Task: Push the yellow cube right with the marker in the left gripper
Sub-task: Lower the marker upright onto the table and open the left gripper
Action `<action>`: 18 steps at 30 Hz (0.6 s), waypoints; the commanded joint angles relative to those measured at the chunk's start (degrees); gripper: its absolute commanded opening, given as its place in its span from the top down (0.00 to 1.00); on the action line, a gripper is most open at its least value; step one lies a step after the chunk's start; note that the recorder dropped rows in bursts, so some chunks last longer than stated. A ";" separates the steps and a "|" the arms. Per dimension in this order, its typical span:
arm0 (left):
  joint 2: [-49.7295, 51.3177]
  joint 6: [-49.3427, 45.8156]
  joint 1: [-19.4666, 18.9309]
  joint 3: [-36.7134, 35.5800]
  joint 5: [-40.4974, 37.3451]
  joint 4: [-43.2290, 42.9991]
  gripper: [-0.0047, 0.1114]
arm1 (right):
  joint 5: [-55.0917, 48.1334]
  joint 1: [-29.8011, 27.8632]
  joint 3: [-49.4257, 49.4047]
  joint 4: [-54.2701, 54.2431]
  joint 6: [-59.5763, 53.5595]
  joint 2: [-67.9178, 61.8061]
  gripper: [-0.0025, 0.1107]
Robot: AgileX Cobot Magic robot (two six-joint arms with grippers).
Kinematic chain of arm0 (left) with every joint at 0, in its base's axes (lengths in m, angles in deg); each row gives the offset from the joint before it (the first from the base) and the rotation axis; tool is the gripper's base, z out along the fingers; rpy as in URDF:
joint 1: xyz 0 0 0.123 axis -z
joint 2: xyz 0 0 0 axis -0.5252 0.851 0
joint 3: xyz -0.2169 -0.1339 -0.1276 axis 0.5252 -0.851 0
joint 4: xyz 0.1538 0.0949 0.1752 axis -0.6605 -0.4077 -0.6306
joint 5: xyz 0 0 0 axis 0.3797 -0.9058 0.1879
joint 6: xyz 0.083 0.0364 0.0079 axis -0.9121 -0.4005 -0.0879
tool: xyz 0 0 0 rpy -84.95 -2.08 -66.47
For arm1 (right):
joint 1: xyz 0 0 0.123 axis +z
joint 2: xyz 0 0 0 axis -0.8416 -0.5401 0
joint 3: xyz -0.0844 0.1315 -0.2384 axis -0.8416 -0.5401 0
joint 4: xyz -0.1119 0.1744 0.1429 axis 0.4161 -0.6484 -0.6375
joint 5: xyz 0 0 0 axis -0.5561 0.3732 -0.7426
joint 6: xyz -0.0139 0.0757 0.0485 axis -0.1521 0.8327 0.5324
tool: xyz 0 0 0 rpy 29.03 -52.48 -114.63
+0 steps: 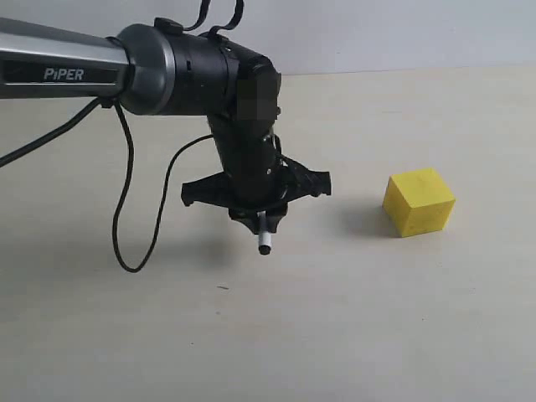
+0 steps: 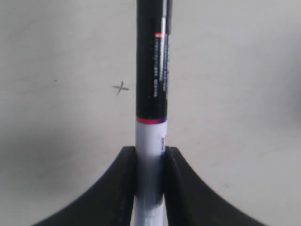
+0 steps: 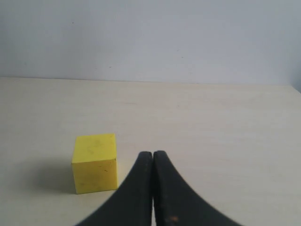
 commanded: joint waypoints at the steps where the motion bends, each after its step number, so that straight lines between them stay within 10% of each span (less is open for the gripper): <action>1: 0.79 5.51 0.29 -0.14 2.29 -1.84 0.96 | 0.44 -0.29 -0.26 0.10 -0.08 0.38 0.98; 18: 3.96 8.40 0.04 -0.14 2.15 -5.83 0.96 | 0.44 -0.29 -0.26 0.10 -0.08 0.38 0.98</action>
